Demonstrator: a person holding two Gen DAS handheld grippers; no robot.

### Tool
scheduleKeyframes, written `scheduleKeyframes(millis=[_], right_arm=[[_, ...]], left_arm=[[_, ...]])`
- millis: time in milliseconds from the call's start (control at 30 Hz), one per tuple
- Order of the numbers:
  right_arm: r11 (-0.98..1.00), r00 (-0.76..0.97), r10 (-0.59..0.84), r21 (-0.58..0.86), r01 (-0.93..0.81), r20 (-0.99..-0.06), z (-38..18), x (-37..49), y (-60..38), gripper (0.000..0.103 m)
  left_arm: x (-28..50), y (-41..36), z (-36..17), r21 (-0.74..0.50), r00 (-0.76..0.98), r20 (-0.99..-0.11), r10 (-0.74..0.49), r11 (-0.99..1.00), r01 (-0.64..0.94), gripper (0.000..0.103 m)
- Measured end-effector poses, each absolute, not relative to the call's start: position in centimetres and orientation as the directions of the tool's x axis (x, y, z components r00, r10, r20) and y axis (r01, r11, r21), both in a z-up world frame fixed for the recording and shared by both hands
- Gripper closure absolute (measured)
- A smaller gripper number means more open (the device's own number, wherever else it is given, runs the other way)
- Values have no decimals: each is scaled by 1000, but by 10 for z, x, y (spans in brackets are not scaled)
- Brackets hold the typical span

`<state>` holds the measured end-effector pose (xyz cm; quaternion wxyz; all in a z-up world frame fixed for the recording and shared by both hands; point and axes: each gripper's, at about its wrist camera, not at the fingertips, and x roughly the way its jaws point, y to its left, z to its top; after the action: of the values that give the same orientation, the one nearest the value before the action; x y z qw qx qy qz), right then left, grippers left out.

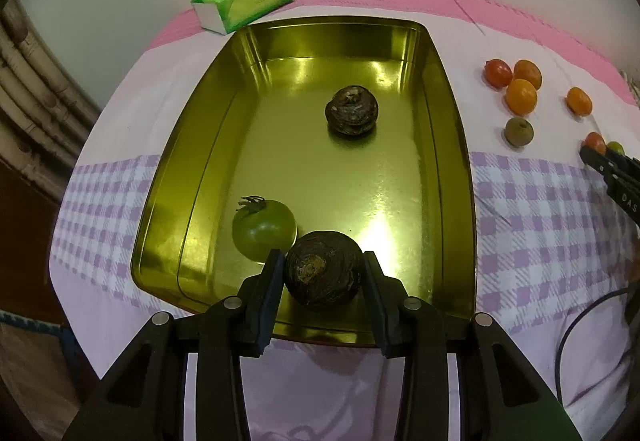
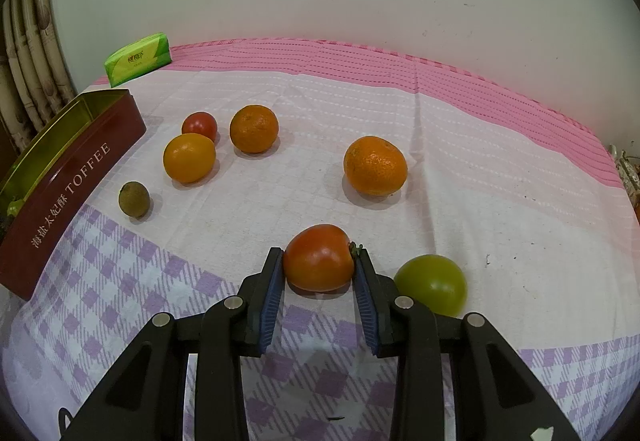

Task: Organize fruits
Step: 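Carry the dark brown fruit into the tin and open the left tool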

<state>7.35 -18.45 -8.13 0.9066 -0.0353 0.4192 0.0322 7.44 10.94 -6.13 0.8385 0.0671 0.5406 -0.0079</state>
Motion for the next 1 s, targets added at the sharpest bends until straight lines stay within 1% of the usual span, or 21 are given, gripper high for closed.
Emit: scheduleKeyframes(millis=[200,300,433,500,533,633,700,767,900,1000], right_arm=[[995,646,28,-38,-88,-763,-81,73,-184,72],[995,647,25,-42,-89,-762,-81,74,-184,72],[995,647,25,-43,-89,-762,-81,74,-184,72],[995,647,24,-44,-89,-762,-81,74,-184,72],[995,647,23,-46,-89,-762,-81,74,-184,72],[996,638,27,-36,-85,-770,-79,75,-181,72],[994,642,39,-35,-103,-766,-74,75,-173,72],[990,645,71,-23,-137,-761,-67,75,-160,72],[972,646,179,32,-231,-742,-48,75,-120,72],[947,639,253,52,-316,-726,-34,74,-85,72]], left_arm=[[73,110,-61,118,419,-905,77,990,74,62],[74,112,-61,107,415,-907,67,992,72,61],[77,115,-61,117,413,-907,80,991,67,54],[78,118,-58,109,419,-905,74,992,61,54],[78,120,-55,99,429,-901,65,993,58,53],[77,125,-45,84,459,-887,55,996,42,47],[76,128,-37,86,486,-872,63,996,25,46],[76,134,-31,91,506,-859,77,996,3,41],[75,152,-19,90,531,-840,110,994,-63,34],[76,172,-14,102,531,-832,161,985,-138,33]])
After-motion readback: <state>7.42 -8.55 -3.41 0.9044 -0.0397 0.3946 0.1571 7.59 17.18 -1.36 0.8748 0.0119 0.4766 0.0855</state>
